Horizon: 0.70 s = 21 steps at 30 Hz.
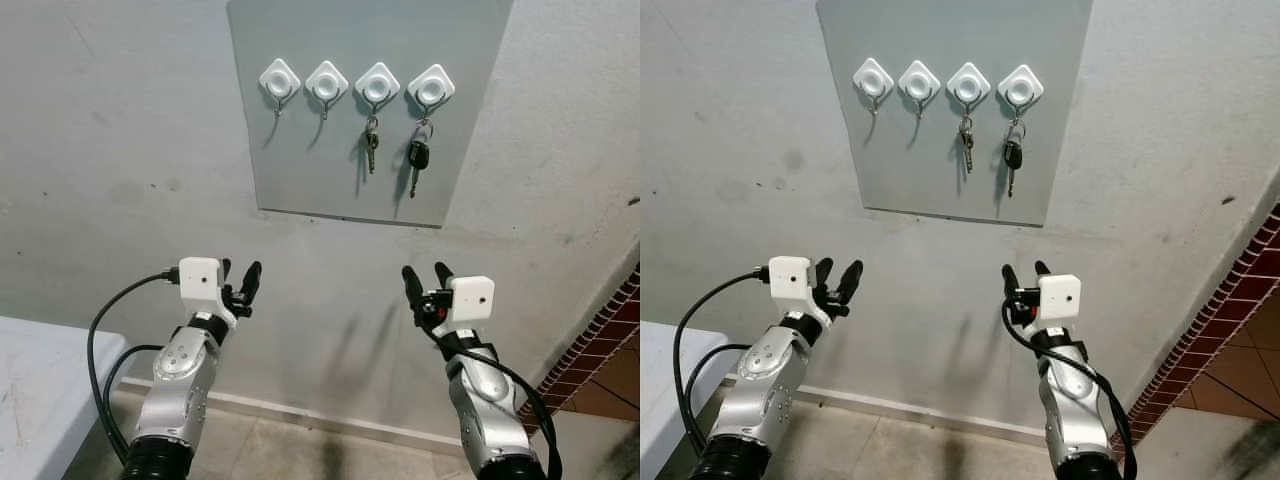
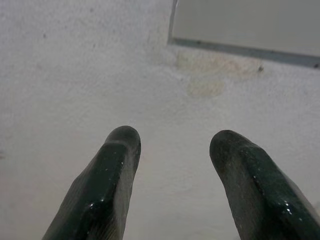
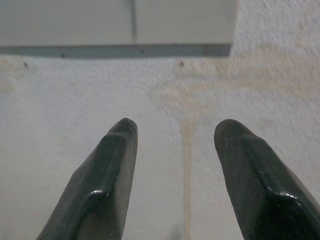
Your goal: Hang keys on a hook
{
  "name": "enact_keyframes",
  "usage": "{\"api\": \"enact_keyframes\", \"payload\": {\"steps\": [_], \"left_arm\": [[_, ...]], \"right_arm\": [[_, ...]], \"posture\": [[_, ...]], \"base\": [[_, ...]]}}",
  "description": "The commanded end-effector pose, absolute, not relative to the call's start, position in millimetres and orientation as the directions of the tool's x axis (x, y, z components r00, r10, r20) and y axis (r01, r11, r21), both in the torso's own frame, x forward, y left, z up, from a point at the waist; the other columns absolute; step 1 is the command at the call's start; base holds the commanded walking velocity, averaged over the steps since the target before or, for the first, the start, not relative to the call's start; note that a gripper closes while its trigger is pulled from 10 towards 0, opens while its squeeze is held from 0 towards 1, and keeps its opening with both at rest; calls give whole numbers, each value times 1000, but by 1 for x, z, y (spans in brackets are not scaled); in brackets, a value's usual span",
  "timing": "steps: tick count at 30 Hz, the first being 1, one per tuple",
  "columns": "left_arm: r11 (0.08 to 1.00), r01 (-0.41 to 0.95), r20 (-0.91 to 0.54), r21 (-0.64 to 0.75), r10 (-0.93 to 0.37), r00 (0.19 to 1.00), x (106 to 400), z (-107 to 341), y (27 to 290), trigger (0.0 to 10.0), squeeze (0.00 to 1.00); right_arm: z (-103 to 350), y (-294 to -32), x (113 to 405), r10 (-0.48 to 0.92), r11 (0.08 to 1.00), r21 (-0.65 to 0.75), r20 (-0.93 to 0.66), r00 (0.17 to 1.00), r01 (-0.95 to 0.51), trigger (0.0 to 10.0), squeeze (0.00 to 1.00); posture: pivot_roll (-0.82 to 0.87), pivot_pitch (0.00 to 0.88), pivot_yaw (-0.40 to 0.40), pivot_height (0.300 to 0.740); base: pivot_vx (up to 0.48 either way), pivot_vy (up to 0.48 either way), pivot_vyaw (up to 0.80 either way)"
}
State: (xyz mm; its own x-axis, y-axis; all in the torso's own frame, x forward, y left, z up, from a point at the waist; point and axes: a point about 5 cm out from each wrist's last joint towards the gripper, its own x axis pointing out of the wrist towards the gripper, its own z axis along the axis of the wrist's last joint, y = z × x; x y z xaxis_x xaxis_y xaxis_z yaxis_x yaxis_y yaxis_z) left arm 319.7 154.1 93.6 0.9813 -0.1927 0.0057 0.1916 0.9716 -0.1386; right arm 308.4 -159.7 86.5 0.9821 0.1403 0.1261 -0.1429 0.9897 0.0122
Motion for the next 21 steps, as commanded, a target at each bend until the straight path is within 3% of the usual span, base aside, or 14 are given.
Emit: {"api": "enact_keyframes", "payload": {"steps": [1, 9, 21], "left_arm": [[977, 172, 3, -124, -173, 985, 320, 90, 158, 10000, 0], [971, 171, -52, -170, -182, 982, 320, 75, 159, 10000, 0], [977, 176, -129, -121, -191, 973, 307, 48, 162, 10000, 0]], "right_arm": [[80, -162, 305, 123, 992, 5, 108, 987, -124, 10000, 0], [61, -169, 293, 85, 996, 16, 43, 995, -86, 10000, 0], [34, -172, 277, 51, 998, 25, -58, 997, -49, 10000, 0]], "posture": [[102, 0, 77, 740], [96, 0, 82, 740], [94, 0, 87, 740]], "base": [[0, 0, 0], [0, 0, 0], [0, 0, 0]]}}
